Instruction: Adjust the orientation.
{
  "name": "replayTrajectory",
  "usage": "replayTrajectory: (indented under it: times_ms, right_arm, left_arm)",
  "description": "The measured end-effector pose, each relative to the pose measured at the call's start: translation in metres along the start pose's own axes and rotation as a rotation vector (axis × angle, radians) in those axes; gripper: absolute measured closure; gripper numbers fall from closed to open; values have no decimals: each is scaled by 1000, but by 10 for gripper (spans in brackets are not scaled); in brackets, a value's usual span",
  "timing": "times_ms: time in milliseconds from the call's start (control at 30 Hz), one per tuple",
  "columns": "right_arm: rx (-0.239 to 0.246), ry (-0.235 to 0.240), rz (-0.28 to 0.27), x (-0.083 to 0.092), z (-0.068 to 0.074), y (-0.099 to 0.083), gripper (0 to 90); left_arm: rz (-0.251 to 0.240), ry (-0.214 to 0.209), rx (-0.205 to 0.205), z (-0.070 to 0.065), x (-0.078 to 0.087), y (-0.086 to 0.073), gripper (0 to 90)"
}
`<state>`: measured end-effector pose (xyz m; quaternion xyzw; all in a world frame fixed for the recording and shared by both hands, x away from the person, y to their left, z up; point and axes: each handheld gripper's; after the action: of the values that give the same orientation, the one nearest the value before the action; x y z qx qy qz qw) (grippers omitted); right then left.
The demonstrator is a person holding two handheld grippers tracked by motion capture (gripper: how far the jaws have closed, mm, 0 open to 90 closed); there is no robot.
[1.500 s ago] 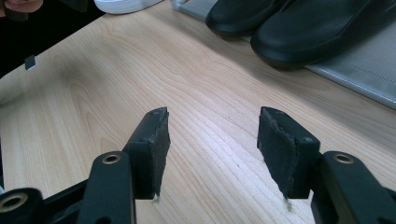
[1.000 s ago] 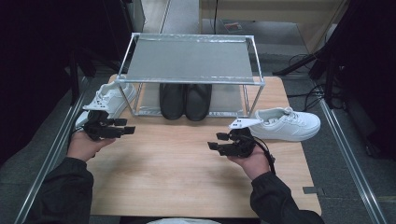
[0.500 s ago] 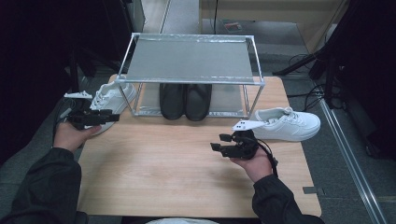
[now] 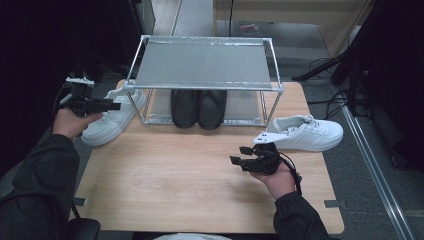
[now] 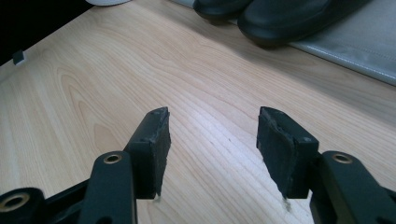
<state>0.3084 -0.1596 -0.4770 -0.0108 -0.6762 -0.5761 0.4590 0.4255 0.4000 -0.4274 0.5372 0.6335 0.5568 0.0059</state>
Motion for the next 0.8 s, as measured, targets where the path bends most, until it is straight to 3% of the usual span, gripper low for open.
replayTrajectory:
  times_ms: [167, 467, 533, 567, 800]
  right_arm:
    - [-4, 4, -10, 4, 0, -4, 456]
    - [-22, 1, -7, 8, -4, -9, 456]
    - [-22, 1, -7, 7, -3, -10, 455]
    - [-22, 2, -9, 7, -3, -10, 456]
    - [-14, 3, 0, 5, -2, -10, 455]
  left_arm:
    - [-2, 34, -7, 11, -3, 10, 507]
    - [9, 37, 23, 36, -10, 21, 477]
    - [17, 24, 25, 41, -14, 19, 485]
    - [33, -10, 25, 44, -17, 18, 498]
    - [86, 0, 44, 53, -36, 9, 570]
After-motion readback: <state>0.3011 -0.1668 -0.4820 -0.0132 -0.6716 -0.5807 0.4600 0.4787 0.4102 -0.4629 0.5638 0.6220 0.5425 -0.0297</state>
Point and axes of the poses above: each handheld gripper's, and its own axes: x roughly backward along the jaws, y roughly out of its top, z roughly to its left, and after that the axes turned 15 degrees about -y, right-handed
